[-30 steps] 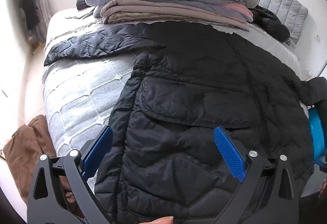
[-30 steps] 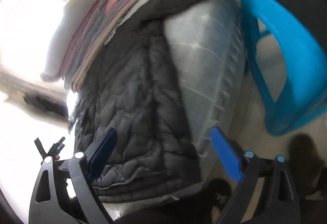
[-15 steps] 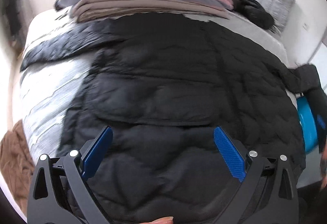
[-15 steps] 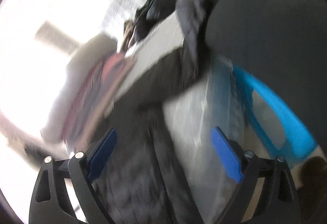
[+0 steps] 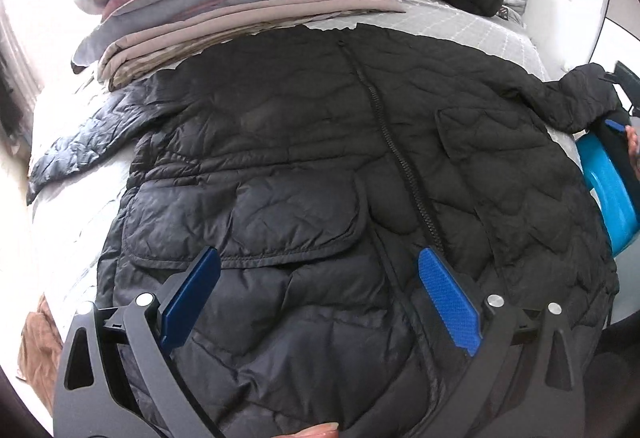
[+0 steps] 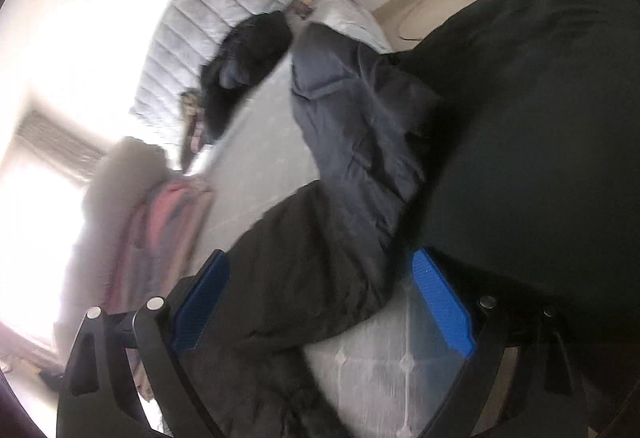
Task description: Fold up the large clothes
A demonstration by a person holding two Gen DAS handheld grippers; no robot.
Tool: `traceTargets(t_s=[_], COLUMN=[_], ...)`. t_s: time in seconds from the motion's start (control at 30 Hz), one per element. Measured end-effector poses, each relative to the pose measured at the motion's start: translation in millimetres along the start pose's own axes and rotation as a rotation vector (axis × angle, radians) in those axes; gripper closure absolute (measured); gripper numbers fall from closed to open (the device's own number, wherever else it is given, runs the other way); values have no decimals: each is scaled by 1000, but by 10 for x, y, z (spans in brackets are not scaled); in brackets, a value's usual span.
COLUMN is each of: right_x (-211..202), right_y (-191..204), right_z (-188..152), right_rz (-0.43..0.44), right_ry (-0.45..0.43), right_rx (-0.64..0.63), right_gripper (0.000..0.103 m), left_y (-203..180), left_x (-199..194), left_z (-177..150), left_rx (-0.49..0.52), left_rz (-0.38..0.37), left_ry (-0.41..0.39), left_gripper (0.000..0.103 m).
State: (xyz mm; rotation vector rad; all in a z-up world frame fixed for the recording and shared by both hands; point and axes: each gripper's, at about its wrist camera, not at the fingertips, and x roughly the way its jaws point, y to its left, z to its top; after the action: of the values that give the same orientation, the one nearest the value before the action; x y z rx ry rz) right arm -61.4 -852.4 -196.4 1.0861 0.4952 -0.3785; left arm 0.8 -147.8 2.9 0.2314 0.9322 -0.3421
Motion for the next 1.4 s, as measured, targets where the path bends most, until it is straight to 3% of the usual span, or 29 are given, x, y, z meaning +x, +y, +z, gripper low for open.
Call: traceTargets(t_s=[0.17, 0.2, 0.23, 0.27, 0.3, 0.43, 0.57, 0.7, 0.83, 0.9, 1.0, 1.2, 1.27, 1.3, 1.33, 1.4], right_x=[193, 222, 244, 275, 295, 202, -73, -184, -63, 128, 495, 1388, 1771, 1927, 2009, 1868], right_y=[105, 128, 147, 147, 125, 193, 568, 1317, 2239, 2711, 3058, 3240, 3206, 3158, 3122, 3090], right_z=[13, 28, 32, 50, 66, 78, 53, -156, -766, -1320, -2060, -3262, -3561, -3695, -3796, -3844], right_rz=[-17, -19, -29, -43, -39, -22, 28, 95, 167, 197, 223, 209, 157, 122, 100, 153], right_ry=[-32, -39, -41, -34, -28, -63, -150, -183, -153, -107, -7, 214, 350, 432, 483, 460], right_rx=[-11, -32, -46, -55, -47, -104, -221, -396, -624, -769, -909, -1031, -1069, -1087, -1101, -1110], right_gripper=[15, 32, 70, 89, 96, 97, 97, 97, 97, 97, 97, 97, 87, 63, 61, 58], left_y=[14, 29, 39, 46, 52, 86, 152, 259, 365, 407, 495, 638, 668, 681, 692, 706], left_x=[71, 77, 76, 75, 72, 49, 13, -14, -56, -72, -118, -184, -193, -199, -203, -226], left_z=[7, 6, 3, 1, -2, -20, -35, -50, -78, -96, -120, -161, -166, -166, -165, -171], left_rx=[-4, -4, -7, -8, -9, -11, -21, -46, -60, -60, -74, -103, -108, -111, -114, -120], left_rz=[3, 1, -2, -3, -4, -4, -3, -1, -5, -1, -5, -26, -25, -27, -29, -33], left_ry=[15, 16, 18, 19, 19, 20, 14, 15, 13, 12, 9, 10, 10, 11, 11, 9], left_gripper=[8, 8, 8, 8, 8, 8, 8, 8, 8, 8, 8, 8, 8, 8, 8, 8])
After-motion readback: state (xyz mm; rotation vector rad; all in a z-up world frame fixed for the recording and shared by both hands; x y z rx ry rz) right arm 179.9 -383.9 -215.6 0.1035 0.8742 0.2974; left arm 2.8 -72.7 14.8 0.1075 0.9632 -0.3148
